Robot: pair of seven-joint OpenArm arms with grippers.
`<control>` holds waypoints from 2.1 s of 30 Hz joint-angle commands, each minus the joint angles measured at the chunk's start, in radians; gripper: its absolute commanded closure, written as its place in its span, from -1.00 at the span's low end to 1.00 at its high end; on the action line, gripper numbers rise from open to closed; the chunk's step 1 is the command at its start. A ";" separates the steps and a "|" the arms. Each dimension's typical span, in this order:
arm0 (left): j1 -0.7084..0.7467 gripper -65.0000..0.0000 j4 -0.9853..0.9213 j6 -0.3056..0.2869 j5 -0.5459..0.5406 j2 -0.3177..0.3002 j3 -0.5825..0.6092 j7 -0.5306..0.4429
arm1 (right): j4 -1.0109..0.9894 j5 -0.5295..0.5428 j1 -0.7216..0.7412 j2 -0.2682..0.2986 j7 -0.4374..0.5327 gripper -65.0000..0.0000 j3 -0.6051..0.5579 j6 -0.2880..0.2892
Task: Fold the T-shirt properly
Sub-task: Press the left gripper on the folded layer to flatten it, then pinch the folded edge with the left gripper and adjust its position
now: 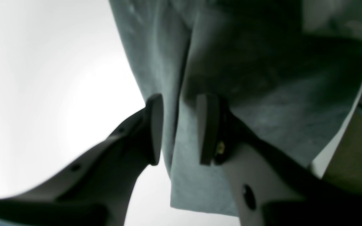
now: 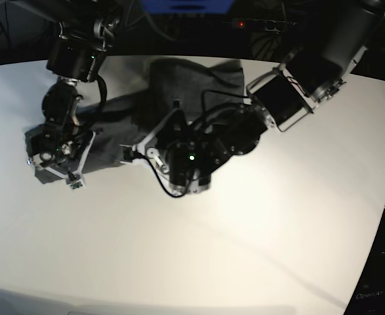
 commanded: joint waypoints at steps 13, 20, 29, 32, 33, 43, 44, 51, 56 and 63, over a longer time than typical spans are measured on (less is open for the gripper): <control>-0.023 0.44 -0.064 0.001 0.005 0.017 -0.007 0.010 | -0.019 0.046 -0.025 -0.020 -0.004 0.99 -0.038 0.019; -0.023 0.44 -0.124 0.001 0.004 0.020 -0.001 -0.056 | -0.019 0.046 -0.025 -0.018 -0.004 0.99 -0.038 0.019; -0.030 0.44 -0.118 0.001 0.004 0.023 0.001 -0.056 | -0.019 0.046 -0.023 -0.020 -0.003 0.99 -0.046 0.019; -0.030 0.44 -0.124 0.001 0.004 0.023 0.001 -0.056 | -0.019 0.046 -0.023 -0.020 -0.003 0.99 -0.060 0.019; -0.030 0.44 -0.124 0.001 0.004 0.023 0.001 -0.059 | -0.019 0.046 -0.023 -0.020 -0.003 0.99 -0.060 0.019; -0.029 0.46 -0.126 0.001 0.004 0.023 0.001 -0.070 | -0.019 0.046 -0.022 -0.021 -0.003 0.99 -0.060 0.019; -0.029 0.47 -0.126 0.001 0.004 0.023 0.001 -0.070 | -0.019 0.046 -0.022 -0.021 -0.003 0.99 -0.060 0.019; -0.029 0.93 -0.126 0.001 0.004 0.023 0.001 -0.070 | -0.019 0.046 -0.020 -0.021 -0.003 0.99 -0.060 0.019; -0.029 0.93 -0.124 0.001 0.004 0.023 -0.006 -0.067 | -0.019 0.046 -0.020 -0.021 -0.003 0.99 -0.060 0.019; -0.041 0.93 -0.112 0.001 0.004 0.023 -0.056 -0.067 | -0.019 0.046 -0.018 -0.021 -0.003 0.99 -0.060 0.019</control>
